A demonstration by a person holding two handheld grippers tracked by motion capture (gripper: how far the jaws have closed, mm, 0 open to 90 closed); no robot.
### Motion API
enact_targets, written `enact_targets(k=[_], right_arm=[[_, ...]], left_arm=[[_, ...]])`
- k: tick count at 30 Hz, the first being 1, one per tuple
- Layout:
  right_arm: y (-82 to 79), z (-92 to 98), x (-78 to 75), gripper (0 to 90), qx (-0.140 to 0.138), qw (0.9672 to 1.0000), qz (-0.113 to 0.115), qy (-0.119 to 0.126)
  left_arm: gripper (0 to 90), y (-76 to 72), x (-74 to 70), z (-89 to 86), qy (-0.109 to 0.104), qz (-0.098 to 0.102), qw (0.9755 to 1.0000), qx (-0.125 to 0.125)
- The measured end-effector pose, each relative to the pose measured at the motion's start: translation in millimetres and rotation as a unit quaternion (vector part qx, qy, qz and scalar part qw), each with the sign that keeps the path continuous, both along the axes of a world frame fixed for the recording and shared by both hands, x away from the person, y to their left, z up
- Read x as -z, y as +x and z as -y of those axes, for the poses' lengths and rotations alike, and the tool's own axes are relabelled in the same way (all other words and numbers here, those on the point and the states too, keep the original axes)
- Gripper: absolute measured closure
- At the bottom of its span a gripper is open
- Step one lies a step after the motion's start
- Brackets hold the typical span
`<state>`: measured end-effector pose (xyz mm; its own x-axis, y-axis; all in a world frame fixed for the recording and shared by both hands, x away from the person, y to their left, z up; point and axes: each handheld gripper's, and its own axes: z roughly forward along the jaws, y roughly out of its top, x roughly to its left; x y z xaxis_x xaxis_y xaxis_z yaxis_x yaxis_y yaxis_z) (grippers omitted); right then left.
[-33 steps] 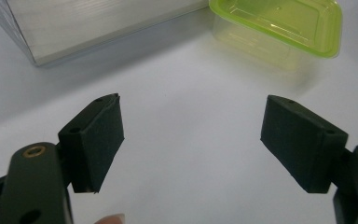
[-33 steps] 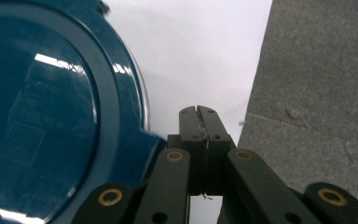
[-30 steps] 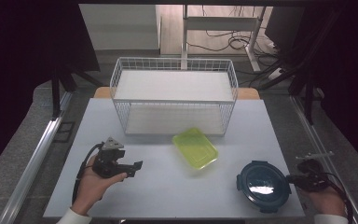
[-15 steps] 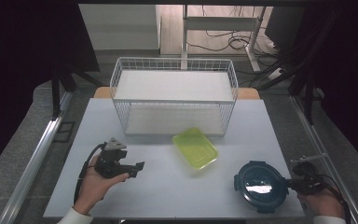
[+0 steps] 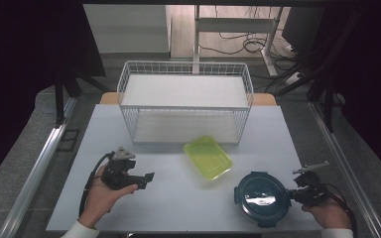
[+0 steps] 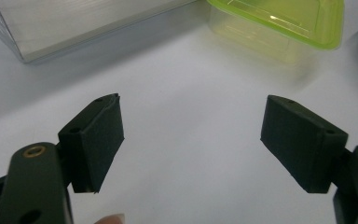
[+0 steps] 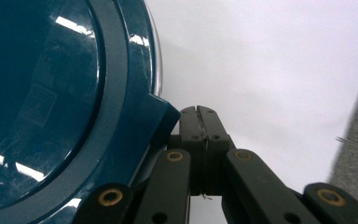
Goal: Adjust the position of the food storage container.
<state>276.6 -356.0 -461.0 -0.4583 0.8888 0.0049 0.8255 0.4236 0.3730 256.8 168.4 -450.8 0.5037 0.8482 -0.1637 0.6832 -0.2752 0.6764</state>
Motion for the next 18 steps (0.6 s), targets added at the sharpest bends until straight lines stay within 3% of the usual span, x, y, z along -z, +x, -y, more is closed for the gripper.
enact_targets(k=[11, 18], right_arm=[[-2.4, -33.7, 4.3, 88.9, -0.040, 0.9991, -0.007, 0.011], [-3.8, -45.3, 5.7, 88.9, -0.058, 0.9983, -0.004, 0.009]], left_arm=[[20.8, 0.3, 1.1, 0.4, -0.001, -0.001, 1.0000, 0.002], [20.9, 0.3, 1.5, 1.1, 0.001, -0.001, 1.0000, 0.004]])
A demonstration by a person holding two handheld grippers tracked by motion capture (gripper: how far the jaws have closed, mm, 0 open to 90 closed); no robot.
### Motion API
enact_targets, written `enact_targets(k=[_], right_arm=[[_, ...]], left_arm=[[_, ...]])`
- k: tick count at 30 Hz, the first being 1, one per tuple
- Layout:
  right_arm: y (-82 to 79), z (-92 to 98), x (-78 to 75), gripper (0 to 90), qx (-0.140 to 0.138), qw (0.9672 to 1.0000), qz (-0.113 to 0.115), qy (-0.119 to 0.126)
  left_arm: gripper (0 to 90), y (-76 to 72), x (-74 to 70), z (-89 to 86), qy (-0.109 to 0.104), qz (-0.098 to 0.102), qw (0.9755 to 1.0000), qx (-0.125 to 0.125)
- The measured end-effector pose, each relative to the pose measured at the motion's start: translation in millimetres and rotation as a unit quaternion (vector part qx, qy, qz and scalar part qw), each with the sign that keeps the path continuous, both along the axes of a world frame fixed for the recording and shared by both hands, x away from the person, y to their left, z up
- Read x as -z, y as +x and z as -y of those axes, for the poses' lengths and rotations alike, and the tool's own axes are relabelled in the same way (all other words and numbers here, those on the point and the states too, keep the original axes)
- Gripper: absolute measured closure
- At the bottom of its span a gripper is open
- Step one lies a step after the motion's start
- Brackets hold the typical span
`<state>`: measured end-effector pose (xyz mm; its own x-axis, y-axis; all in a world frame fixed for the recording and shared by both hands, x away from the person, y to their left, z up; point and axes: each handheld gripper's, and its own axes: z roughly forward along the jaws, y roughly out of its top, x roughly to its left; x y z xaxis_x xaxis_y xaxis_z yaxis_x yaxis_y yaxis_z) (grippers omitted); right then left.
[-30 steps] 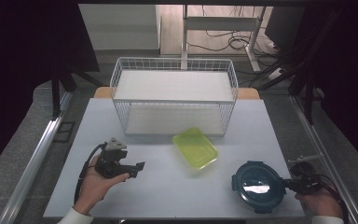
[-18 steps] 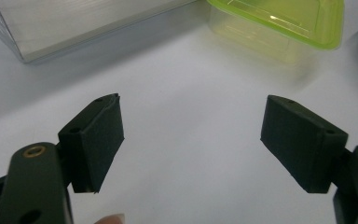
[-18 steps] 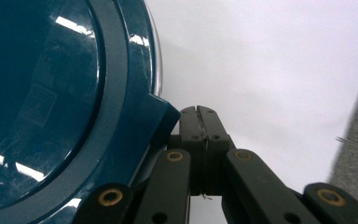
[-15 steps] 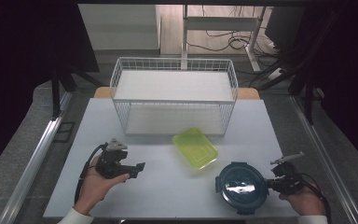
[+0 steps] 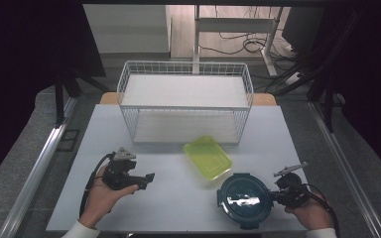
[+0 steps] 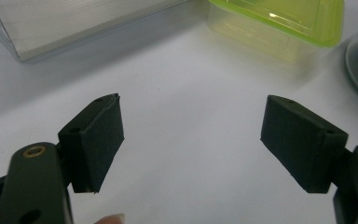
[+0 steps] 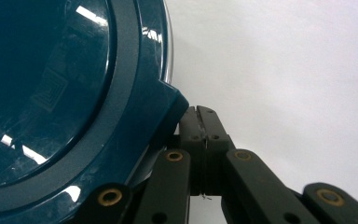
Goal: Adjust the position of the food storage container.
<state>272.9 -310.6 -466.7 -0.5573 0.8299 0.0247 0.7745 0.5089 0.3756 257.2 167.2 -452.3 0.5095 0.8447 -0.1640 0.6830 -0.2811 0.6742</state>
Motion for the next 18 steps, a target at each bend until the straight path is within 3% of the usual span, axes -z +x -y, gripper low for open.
enact_targets(k=[18], right_arm=[[-5.9, -28.1, 2.9, 88.9, -0.036, 0.9993, -0.005, 0.010]], left_arm=[[20.8, 0.4, 1.6, 1.0, 0.000, -0.004, 1.0000, -0.001]])
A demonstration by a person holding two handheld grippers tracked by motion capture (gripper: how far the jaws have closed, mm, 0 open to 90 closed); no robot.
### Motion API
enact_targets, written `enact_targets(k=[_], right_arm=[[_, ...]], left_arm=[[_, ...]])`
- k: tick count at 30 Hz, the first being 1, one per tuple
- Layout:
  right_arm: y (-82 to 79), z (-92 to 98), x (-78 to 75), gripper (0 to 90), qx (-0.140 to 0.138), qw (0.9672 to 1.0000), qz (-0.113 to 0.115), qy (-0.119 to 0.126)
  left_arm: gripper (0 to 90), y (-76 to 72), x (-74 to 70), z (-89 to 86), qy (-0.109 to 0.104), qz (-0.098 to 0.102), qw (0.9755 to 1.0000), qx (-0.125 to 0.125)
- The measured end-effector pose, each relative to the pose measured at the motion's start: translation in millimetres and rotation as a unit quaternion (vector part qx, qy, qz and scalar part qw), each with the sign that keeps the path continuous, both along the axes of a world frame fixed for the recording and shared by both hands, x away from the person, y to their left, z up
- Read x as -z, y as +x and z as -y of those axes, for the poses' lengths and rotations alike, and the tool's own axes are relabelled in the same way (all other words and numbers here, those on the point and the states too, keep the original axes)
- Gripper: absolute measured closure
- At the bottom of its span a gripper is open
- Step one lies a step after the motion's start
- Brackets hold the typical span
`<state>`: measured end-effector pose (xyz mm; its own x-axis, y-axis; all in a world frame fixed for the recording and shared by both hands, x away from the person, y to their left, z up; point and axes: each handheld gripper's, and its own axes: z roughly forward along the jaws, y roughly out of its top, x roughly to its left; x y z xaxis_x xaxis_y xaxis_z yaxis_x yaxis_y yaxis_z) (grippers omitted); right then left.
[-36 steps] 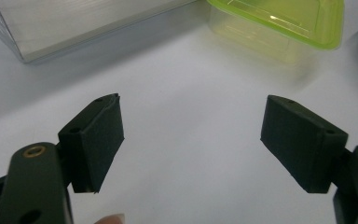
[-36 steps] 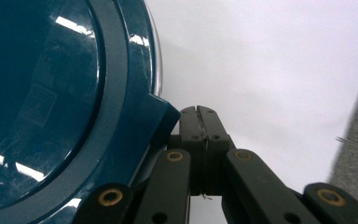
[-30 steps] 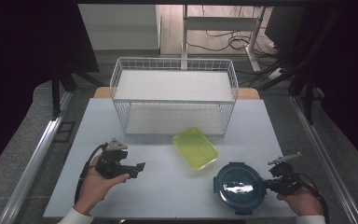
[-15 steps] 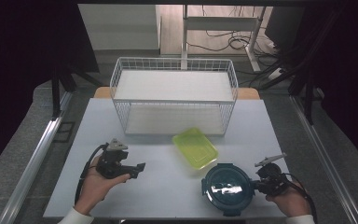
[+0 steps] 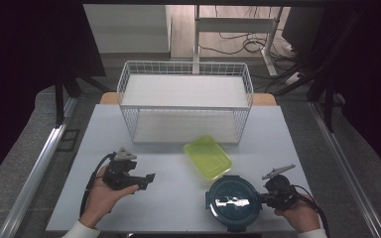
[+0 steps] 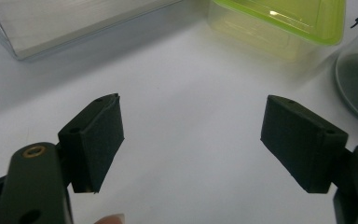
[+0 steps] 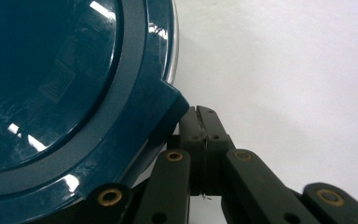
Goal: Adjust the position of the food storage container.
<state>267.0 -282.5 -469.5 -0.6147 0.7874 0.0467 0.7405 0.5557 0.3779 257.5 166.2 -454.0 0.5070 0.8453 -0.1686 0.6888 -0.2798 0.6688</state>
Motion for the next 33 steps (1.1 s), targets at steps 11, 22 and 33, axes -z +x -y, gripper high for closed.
enact_targets(k=[11, 22, 33], right_arm=[[-2.5, -11.9, 2.0, 88.9, -0.020, 0.9997, -0.004, 0.010], [-2.0, -10.9, 3.1, 88.9, -0.020, 0.9996, -0.004, 0.020], [-0.6, 20.6, -12.6, 88.7, 0.037, 0.9958, 0.049, 0.068]], left_arm=[[20.8, 0.4, 1.0, -0.5, 0.002, 0.000, 1.0000, 0.002], [20.6, 0.0, 1.7, 1.1, 0.001, -0.001, 1.0000, 0.003], [20.5, 2.1, 5.5, 2.4, -0.012, -0.002, 0.9999, 0.000]])
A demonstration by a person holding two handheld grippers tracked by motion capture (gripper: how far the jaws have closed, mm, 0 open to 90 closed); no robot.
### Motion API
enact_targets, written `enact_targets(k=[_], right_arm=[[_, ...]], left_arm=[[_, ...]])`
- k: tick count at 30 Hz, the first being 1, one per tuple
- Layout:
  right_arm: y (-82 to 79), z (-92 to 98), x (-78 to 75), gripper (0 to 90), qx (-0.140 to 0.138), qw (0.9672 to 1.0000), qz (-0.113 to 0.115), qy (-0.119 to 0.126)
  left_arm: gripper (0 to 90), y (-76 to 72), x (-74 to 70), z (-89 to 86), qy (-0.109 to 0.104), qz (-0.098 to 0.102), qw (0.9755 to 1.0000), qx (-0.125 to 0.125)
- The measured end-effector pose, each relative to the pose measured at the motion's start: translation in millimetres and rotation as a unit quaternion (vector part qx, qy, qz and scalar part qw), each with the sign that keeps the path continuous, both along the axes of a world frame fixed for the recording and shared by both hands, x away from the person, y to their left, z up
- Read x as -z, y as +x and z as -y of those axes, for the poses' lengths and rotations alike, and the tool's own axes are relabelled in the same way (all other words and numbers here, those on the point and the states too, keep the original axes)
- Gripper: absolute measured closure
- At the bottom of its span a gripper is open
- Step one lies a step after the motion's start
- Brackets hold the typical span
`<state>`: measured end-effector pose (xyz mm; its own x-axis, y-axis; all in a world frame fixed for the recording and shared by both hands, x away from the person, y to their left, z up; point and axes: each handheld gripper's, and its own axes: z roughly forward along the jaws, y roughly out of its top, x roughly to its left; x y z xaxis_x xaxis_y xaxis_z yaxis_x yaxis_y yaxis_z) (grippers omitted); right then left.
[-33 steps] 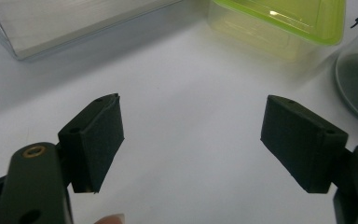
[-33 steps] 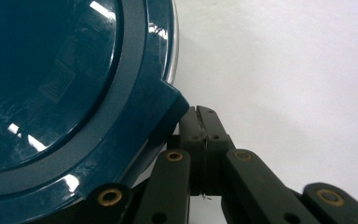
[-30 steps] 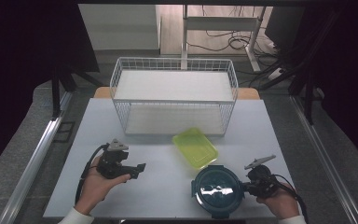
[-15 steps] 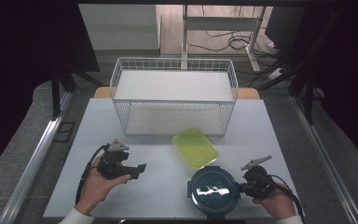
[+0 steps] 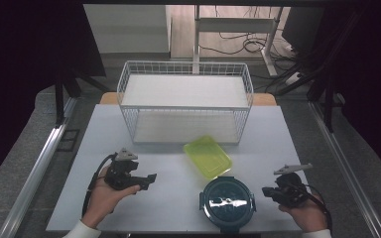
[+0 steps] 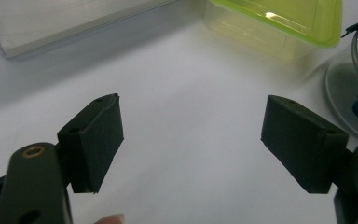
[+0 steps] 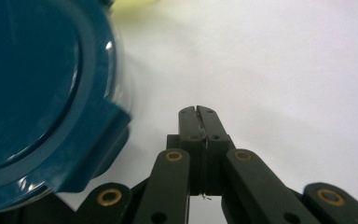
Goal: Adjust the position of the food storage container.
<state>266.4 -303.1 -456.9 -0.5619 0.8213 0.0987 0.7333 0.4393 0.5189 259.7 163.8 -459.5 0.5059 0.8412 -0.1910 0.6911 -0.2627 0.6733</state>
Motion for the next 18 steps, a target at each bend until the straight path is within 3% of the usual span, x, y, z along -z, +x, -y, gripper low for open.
enact_targets(k=[2, 3, 4, 6, 7, 9, 11, 15, 18], right_arm=[[1.0, 7.5, -3.7, 88.4, 0.016, 0.9994, 0.017, 0.027], [1.0, 7.5, -3.7, 88.4, 0.016, 0.9994, 0.017, 0.027], [2.0, 11.0, -5.1, 85.5, 0.020, 0.9984, 0.027, 0.046], [2.4, 11.9, -5.3, 83.7, 0.023, 0.9979, 0.031, 0.052], [2.9, 13.0, -5.7, 77.3, 0.026, 0.9972, 0.035, 0.060], [4.3, 13.6, -5.8, 55.7, 0.035, 0.9957, 0.052, 0.068], [5.6, 15.3, -5.6, 41.4, 0.045, 0.9941, 0.051, 0.084], [6.7, 19.2, -5.0, 28.5, 0.057, 0.9911, 0.056, 0.107], [8.5, 22.0, -5.8, 25.2, 0.066, 0.9888, 0.058, 0.121]], left_arm=[[20.5, 0.0, 0.9, -0.3, -0.004, 0.001, 1.0000, 0.000], [20.5, -0.3, 1.2, -0.6, -0.005, 0.001, 1.0000, -0.002], [20.2, -1.2, 1.6, -1.0, -0.010, 0.001, 0.9999, -0.004], [20.0, -2.9, 1.6, -2.4, -0.016, 0.002, 0.9999, -0.005], [19.7, -3.8, 1.2, -2.9, -0.019, 0.004, 0.9998, -0.008], [19.3, -5.3, 0.2, -4.0, -0.022, 0.007, 0.9996, -0.013], [18.8, -7.0, -1.1, -5.7, -0.030, 0.008, 0.9994, -0.017], [17.3, -8.6, -1.5, -8.3, -0.040, 0.006, 0.9989, -0.022], [16.9, -9.9, -1.0, -9.2, -0.041, 0.002, 0.9989, -0.023]])
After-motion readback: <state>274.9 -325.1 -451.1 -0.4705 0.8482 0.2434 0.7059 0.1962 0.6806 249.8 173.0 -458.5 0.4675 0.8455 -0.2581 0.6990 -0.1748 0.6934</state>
